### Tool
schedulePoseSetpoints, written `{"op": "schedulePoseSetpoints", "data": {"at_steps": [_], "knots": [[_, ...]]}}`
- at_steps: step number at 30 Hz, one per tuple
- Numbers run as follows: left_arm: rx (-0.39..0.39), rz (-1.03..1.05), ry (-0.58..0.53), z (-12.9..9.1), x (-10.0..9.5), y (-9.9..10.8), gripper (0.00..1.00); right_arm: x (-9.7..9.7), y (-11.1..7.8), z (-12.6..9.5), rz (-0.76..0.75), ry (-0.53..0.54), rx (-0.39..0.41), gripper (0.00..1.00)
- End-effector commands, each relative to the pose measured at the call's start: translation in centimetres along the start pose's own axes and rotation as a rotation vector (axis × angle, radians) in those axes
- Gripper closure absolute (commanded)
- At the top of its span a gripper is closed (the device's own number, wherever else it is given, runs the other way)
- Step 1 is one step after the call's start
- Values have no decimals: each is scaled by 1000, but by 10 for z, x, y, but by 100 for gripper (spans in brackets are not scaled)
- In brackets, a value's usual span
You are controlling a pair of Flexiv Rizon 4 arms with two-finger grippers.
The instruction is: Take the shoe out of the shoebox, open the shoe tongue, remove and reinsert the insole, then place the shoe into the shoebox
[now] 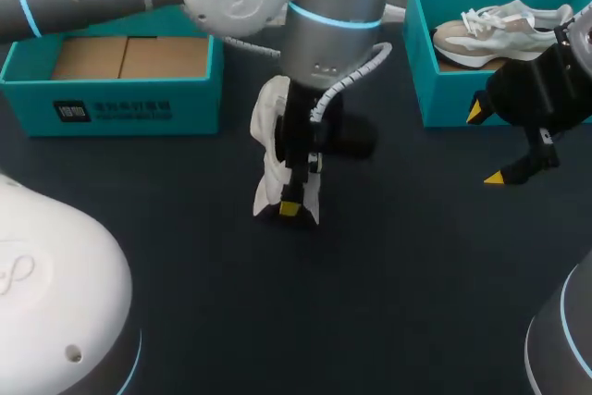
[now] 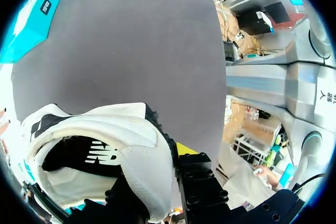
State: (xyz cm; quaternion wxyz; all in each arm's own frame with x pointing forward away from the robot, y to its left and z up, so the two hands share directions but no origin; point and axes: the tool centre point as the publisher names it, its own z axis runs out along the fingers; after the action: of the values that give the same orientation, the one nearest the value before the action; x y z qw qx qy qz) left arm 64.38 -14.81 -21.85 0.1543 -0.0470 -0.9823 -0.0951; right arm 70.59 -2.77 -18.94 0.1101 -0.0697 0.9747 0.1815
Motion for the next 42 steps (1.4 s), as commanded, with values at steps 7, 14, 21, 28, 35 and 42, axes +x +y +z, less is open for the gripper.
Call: {"op": "schedulePoseSetpoints", "data": {"at_steps": [7,14,21,28,35,42], "knots": [[35,20,-16,-56,17,18,100,-2,1,1,1,3,3,0],[35,20,-16,-56,17,18,100,-2,1,1,1,3,3,0],[46,67,-31,-55,10,32,100,-2,1,1,1,3,3,0],[68,82,-56,-65,-36,80,100,-2,1,1,1,3,3,0],[88,64,-58,-73,-79,134,100,-2,1,1,1,3,3,0],[100,85,-48,-84,-116,201,100,-2,1,1,1,3,3,0]]}}
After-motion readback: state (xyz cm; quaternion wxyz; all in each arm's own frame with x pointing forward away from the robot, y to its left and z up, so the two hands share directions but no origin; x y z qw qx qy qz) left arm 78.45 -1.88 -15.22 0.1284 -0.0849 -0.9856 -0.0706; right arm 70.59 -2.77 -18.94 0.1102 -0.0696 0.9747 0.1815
